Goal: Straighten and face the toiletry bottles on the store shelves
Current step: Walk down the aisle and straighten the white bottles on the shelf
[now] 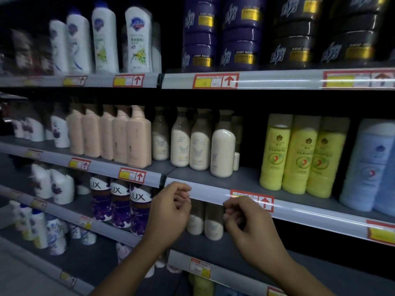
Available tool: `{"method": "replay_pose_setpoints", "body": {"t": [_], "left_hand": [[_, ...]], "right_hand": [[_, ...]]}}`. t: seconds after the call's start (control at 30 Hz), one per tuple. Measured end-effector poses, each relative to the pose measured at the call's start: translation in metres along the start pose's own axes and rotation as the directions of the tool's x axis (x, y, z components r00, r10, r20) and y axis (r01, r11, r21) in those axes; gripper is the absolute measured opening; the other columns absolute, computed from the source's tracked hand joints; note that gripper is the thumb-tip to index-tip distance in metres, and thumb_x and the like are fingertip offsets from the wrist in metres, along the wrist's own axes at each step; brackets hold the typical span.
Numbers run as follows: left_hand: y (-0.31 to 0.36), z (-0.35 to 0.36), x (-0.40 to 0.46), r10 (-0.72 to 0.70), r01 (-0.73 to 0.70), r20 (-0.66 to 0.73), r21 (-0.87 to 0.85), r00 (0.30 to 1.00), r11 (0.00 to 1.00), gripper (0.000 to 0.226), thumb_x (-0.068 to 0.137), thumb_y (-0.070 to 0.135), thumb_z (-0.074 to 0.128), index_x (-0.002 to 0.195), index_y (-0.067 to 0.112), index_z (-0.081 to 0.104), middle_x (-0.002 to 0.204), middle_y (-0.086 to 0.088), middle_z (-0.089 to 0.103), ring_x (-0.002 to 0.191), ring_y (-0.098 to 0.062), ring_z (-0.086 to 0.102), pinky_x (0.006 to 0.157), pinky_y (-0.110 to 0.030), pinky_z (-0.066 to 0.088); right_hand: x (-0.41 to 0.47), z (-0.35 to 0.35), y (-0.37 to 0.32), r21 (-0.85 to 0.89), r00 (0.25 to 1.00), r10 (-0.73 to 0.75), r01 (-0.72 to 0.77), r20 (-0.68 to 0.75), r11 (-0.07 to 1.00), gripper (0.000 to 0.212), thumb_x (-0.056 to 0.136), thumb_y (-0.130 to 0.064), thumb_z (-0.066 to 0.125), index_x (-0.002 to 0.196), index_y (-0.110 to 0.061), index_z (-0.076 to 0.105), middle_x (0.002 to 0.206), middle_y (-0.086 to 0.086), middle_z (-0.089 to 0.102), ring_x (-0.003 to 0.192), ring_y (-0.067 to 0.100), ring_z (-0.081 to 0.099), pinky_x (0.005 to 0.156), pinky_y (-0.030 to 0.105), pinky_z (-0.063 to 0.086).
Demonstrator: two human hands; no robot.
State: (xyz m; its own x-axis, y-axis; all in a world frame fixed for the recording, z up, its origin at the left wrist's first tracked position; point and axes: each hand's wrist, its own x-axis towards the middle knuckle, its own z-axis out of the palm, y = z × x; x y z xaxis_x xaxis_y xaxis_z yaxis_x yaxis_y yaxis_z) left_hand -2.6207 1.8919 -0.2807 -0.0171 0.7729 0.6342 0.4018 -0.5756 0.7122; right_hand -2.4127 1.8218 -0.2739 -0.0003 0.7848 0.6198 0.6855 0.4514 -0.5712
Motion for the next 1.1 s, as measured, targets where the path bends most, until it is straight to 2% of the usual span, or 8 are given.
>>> {"method": "replay_pose_setpoints", "body": {"t": [0.13, 0.2, 0.33, 0.53, 0.67, 0.73, 0.9, 1.1], "left_hand": [[0.011, 0.001, 0.029, -0.031, 0.030, 0.021, 0.052, 0.999, 0.998, 0.027, 0.091, 0.004, 0.068, 0.108, 0.024, 0.064, 0.100, 0.003, 0.066, 0.088, -0.005, 0.063, 0.077, -0.008, 0.049], [0.012, 0.005, 0.043, -0.043, 0.041, 0.026, 0.072, 0.999, 0.997, 0.024, 0.093, 0.010, 0.069, 0.111, 0.024, 0.062, 0.106, 0.002, 0.064, 0.092, -0.002, 0.062, 0.079, -0.006, 0.047], [0.009, 0.017, 0.071, -0.075, 0.074, 0.006, 0.078, 0.997, 0.994, 0.025, 0.094, 0.018, 0.070, 0.117, 0.023, 0.062, 0.115, 0.001, 0.064, 0.100, -0.008, 0.063, 0.094, -0.031, 0.055], [0.001, 0.041, 0.119, -0.118, 0.120, -0.020, 0.112, 0.993, 0.986, 0.045, 0.092, 0.024, 0.075, 0.132, 0.015, 0.057, 0.127, -0.004, 0.061, 0.110, -0.016, 0.063, 0.091, -0.025, 0.047], [-0.012, 0.056, 0.148, -0.155, 0.160, -0.043, 0.186, 0.987, 0.970, 0.069, 0.085, 0.037, 0.083, 0.139, 0.011, 0.050, 0.134, -0.007, 0.058, 0.122, -0.022, 0.062, 0.105, -0.037, 0.051], [-0.017, 0.062, 0.157, -0.160, 0.176, -0.086, 0.234, 0.983, 0.956, 0.078, 0.080, 0.045, 0.085, 0.140, 0.010, 0.050, 0.133, -0.007, 0.060, 0.120, -0.024, 0.062, 0.103, -0.036, 0.051], [-0.014, 0.073, 0.161, -0.112, 0.180, -0.190, 0.396, 0.975, 0.900, 0.078, 0.077, 0.061, 0.080, 0.131, 0.011, 0.055, 0.123, -0.010, 0.064, 0.114, -0.032, 0.063, 0.082, -0.034, 0.044], [-0.003, 0.081, 0.166, -0.037, 0.185, -0.272, 0.545, 0.962, 0.818, 0.073, 0.075, 0.071, 0.072, 0.118, 0.013, 0.061, 0.117, -0.011, 0.064, 0.105, -0.038, 0.066, 0.079, -0.046, 0.057]], "right_hand": [[0.029, -0.001, -0.009, -0.075, 0.994, -0.029, 0.022, -0.103, 0.997, 0.019, 0.090, -0.020, 0.071, 0.105, -0.027, 0.062, 0.095, -0.016, 0.061, 0.088, 0.003, 0.061, 0.074, 0.010, 0.045], [0.045, -0.002, -0.010, -0.089, 0.990, -0.037, 0.025, -0.139, 0.996, 0.022, 0.090, -0.021, 0.071, 0.109, -0.026, 0.061, 0.099, -0.012, 0.059, 0.089, 0.003, 0.059, 0.080, 0.015, 0.046], [0.075, -0.001, -0.004, -0.150, 0.991, 0.021, -0.041, -0.130, 0.988, 0.039, 0.092, -0.026, 0.070, 0.128, -0.018, 0.057, 0.118, -0.001, 0.057, 0.110, 0.016, 0.059, 0.095, 0.029, 0.048], [0.121, 0.006, 0.015, -0.225, 0.980, 0.174, -0.193, -0.100, 0.955, 0.065, 0.089, -0.043, 0.072, 0.142, -0.016, 0.044, 0.138, 0.007, 0.049, 0.127, 0.026, 0.051, 0.102, 0.035, 0.043], [0.146, 0.011, 0.025, -0.277, 0.970, 0.225, -0.243, -0.096, 0.930, 0.078, 0.081, -0.052, 0.078, 0.137, -0.012, 0.040, 0.135, 0.013, 0.046, 0.127, 0.033, 0.050, 0.103, 0.041, 0.046], [0.155, 0.014, 0.028, -0.293, 0.970, 0.227, -0.243, -0.090, 0.925, 0.082, 0.079, -0.054, 0.080, 0.135, -0.010, 0.039, 0.135, 0.015, 0.046, 0.126, 0.036, 0.051, 0.102, 0.042, 0.046], [0.167, 0.023, 0.032, -0.308, 0.970, 0.221, -0.243, -0.106, 0.920, 0.084, 0.072, -0.062, 0.083, 0.122, -0.012, 0.038, 0.128, 0.012, 0.048, 0.116, 0.037, 0.057, 0.080, 0.038, 0.042], [0.172, 0.028, 0.034, -0.310, 0.959, 0.241, -0.276, -0.147, 0.910, 0.082, 0.071, -0.059, 0.085, 0.120, -0.014, 0.038, 0.127, 0.011, 0.049, 0.116, 0.039, 0.058, 0.077, 0.038, 0.038]]}}
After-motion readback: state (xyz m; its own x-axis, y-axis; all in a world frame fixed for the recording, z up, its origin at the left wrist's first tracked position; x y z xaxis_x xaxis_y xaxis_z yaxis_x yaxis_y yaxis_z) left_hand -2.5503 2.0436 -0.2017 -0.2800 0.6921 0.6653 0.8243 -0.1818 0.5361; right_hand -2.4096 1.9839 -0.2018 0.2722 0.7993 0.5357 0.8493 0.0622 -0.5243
